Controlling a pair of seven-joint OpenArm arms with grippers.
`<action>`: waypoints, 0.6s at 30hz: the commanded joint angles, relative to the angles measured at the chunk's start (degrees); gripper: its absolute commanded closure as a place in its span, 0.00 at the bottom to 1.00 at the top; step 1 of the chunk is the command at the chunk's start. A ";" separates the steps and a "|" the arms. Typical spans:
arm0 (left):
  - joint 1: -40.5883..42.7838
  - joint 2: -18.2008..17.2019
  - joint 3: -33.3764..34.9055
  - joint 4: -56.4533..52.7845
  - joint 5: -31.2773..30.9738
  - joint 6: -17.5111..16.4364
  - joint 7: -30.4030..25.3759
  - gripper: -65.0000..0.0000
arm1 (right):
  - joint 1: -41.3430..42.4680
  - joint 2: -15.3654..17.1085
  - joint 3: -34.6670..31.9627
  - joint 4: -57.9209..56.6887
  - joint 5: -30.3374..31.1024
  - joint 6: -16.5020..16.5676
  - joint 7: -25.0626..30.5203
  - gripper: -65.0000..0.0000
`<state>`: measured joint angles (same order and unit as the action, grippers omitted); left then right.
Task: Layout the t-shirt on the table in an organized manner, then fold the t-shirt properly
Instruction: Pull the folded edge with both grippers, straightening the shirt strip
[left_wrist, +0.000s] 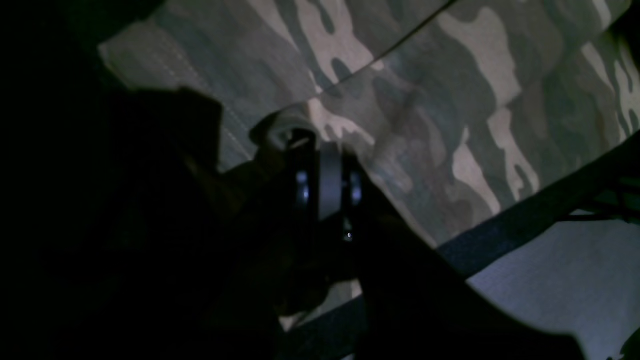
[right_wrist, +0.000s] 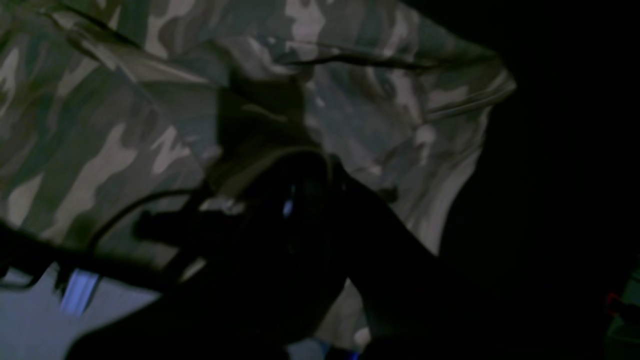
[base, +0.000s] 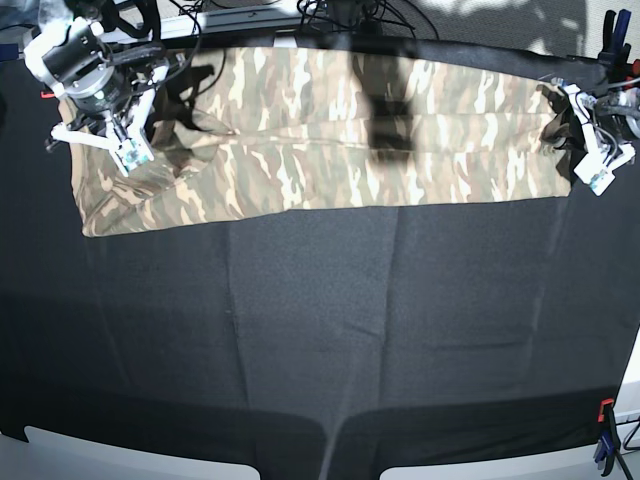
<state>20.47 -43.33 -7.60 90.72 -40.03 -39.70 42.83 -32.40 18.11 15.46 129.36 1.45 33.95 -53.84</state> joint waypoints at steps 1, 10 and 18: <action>-0.33 -1.11 -0.66 0.46 -0.31 -0.30 -0.87 1.00 | 0.04 0.61 0.31 1.01 -1.16 -1.07 1.92 1.00; -0.44 -0.04 -0.66 0.46 12.31 8.90 -12.61 1.00 | 2.19 0.61 0.31 -0.96 -1.97 -2.93 4.00 1.00; -0.35 3.39 -0.66 0.46 12.41 8.85 -9.44 1.00 | 8.28 0.61 0.31 -13.22 -0.87 -2.93 4.55 1.00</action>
<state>20.43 -38.83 -7.57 90.63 -27.77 -31.33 34.33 -24.53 18.02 15.44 115.09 1.34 31.38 -50.15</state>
